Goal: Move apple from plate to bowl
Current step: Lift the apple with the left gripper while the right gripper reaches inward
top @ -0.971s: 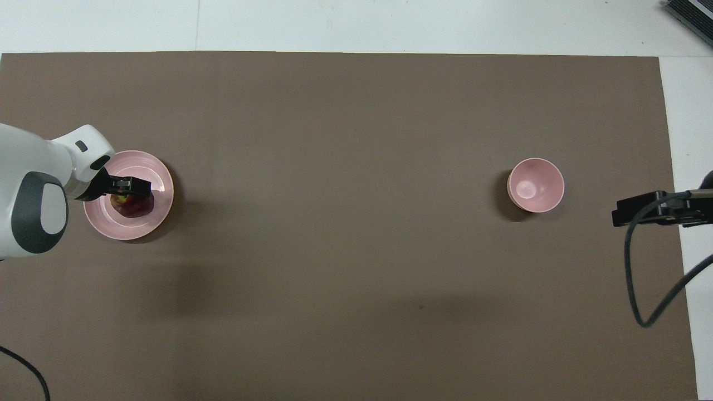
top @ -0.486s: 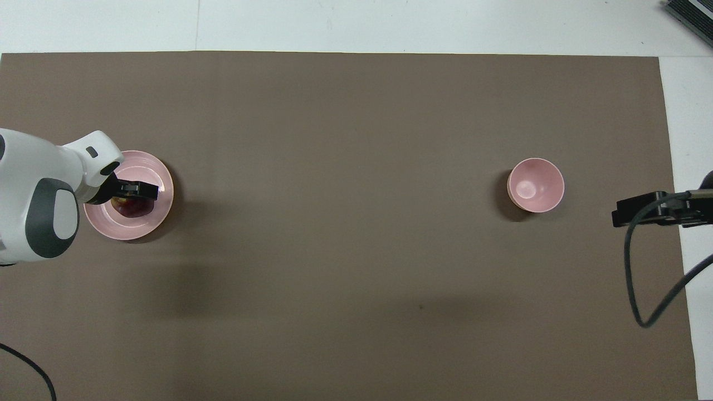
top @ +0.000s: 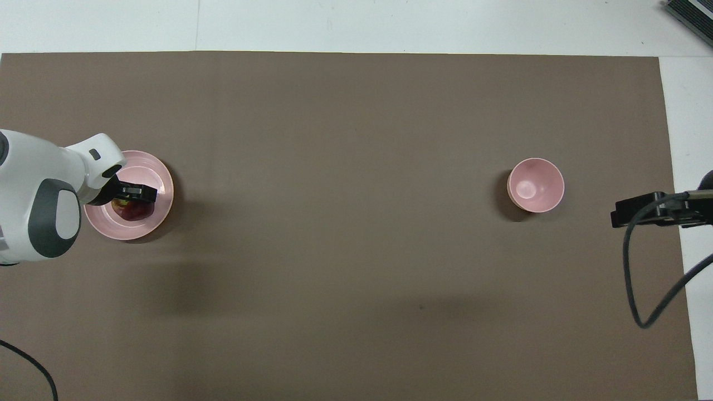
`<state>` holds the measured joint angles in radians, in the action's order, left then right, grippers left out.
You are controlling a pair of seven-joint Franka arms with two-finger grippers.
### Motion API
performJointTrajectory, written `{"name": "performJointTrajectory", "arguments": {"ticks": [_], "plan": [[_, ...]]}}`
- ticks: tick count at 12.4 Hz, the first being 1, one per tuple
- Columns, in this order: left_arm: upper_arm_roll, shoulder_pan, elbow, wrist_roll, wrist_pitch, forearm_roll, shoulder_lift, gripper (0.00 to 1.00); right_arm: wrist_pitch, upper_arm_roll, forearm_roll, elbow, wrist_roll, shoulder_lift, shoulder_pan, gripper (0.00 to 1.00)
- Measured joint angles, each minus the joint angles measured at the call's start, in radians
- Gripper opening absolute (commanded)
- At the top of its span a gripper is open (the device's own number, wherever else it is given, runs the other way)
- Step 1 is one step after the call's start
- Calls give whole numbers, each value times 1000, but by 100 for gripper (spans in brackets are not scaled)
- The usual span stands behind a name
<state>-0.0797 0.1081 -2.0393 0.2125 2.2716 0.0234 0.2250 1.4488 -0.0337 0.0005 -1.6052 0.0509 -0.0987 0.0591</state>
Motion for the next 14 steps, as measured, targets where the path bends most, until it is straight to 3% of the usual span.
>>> {"name": "performJointTrajectory", "arguments": {"ticks": [2, 5, 9, 14], "plan": [[2, 1, 43, 0, -99, 16, 4, 0, 1, -3, 0, -3, -42, 0, 0, 100], [1, 1, 197, 0, -273, 41, 27, 0, 1, -8, 36, -35, -99, 0, -2, 100], [2, 0, 295, -11, -340, 41, 29, 0, 1, -12, 178, -94, -135, -3, -56, 100], [-1, 0, 458, -86, -590, -4, -30, 0, 96, -14, 341, -212, -172, -4, -67, 100]]}}
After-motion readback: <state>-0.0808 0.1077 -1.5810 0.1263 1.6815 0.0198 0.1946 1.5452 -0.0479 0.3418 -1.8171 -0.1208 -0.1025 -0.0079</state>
